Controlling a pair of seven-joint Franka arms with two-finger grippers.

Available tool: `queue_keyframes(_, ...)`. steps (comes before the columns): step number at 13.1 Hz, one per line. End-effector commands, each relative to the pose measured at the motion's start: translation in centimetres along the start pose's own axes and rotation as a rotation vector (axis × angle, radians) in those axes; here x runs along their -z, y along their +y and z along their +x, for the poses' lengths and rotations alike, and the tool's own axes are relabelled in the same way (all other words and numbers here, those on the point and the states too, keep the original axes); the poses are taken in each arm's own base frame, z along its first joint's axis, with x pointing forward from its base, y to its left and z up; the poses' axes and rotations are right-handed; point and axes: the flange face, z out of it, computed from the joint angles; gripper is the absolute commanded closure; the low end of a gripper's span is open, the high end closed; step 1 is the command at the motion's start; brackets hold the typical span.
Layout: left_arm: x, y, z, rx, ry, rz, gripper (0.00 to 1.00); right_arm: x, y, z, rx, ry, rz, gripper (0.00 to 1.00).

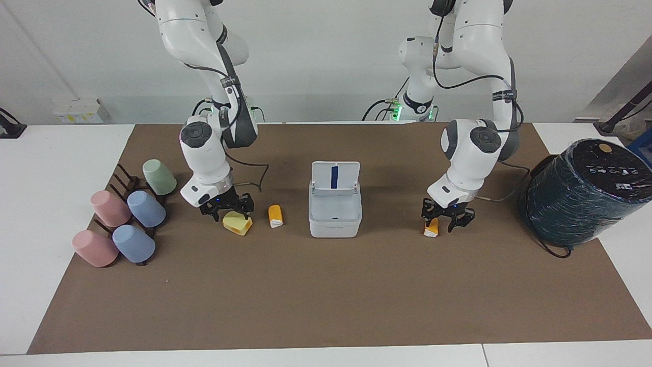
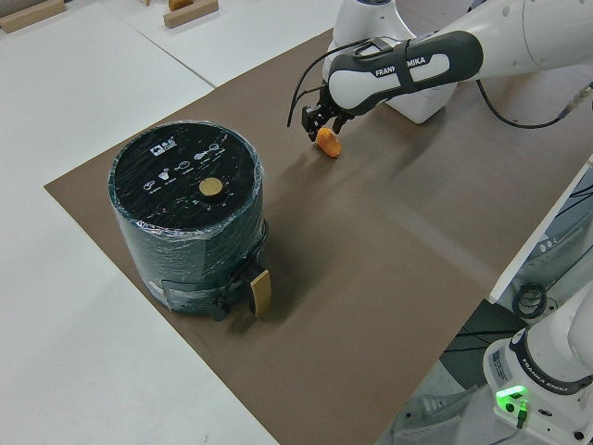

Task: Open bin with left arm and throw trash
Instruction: 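Grasp the orange chunk with the left gripper while the right gripper grasps the sponge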

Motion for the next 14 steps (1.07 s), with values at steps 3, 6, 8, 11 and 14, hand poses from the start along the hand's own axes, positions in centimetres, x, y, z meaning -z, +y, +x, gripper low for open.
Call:
queue_keyframes(3,-0.7,0.7,-1.7,-0.035,0.003,0.016,0.40,-0.2,0.4,-0.8,-0.032,0.023,0.008,1.00)
queue_keyframes(6,-0.5,0.7,-1.5,-0.035,0.007,0.016,0.79,0.8,0.2,-0.3,-0.099,0.042,0.013,1.00)
queue_keyframes(8,0.1,0.6,-0.8,-0.032,0.018,0.019,0.99,2.4,0.4,0.3,-0.135,0.066,0.017,1.00)
queue_keyframes(11,3.1,1.6,1.6,0.038,0.016,0.012,1.00,6.6,-0.1,1.5,-0.170,0.095,0.023,1.00)
queue_keyframes(14,7.9,7.0,4.1,0.163,-0.061,-0.003,1.00,11.6,-1.4,2.0,-0.208,0.171,0.089,1.00)
